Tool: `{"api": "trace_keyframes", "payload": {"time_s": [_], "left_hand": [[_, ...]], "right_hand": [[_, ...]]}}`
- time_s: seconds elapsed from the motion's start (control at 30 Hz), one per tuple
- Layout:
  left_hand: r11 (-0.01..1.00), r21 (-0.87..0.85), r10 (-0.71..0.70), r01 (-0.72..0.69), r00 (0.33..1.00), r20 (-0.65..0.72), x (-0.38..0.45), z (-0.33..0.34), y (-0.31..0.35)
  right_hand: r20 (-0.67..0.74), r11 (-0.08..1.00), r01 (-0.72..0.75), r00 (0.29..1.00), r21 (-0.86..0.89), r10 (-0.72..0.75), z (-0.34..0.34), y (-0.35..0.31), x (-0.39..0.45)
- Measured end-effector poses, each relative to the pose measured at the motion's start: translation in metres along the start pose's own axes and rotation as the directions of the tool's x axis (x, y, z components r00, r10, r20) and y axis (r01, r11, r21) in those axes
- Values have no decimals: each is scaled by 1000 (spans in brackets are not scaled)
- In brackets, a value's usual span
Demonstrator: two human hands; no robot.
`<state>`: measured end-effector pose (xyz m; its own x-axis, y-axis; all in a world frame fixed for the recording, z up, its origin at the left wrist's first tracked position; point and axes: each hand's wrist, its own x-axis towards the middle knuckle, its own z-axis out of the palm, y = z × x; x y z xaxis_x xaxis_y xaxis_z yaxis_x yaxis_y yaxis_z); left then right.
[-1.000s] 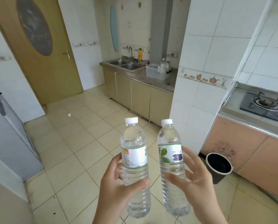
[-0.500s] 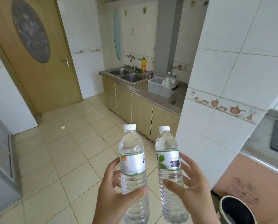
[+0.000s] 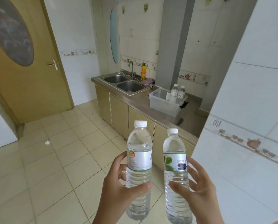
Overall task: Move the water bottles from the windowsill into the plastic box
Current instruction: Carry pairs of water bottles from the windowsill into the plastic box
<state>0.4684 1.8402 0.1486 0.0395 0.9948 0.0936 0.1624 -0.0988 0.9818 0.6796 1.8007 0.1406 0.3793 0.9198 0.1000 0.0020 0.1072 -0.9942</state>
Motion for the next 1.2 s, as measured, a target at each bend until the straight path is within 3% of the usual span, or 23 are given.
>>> {"api": "trace_keyframes", "payload": {"time_s": [0.33,0.73,0.93,1.2], "left_hand": [[999,-34,-30,30,999,22,196,57,-20],[996,-80,-18,26,994,107,421,167,-26],[997,-79,-6,18,988,152,521,212,-31],[994,-111,33,7,936,351,681,290,-39]], "right_hand": [[-72,1000,-3,997,17,4,13,26,193],[-43,999,19,999,-50,-21,-2,61,428],[-167,1000,16,986,-15,-18,-7,78,519],[-357,999,-42,933,6,41,-9,99,646]]}}
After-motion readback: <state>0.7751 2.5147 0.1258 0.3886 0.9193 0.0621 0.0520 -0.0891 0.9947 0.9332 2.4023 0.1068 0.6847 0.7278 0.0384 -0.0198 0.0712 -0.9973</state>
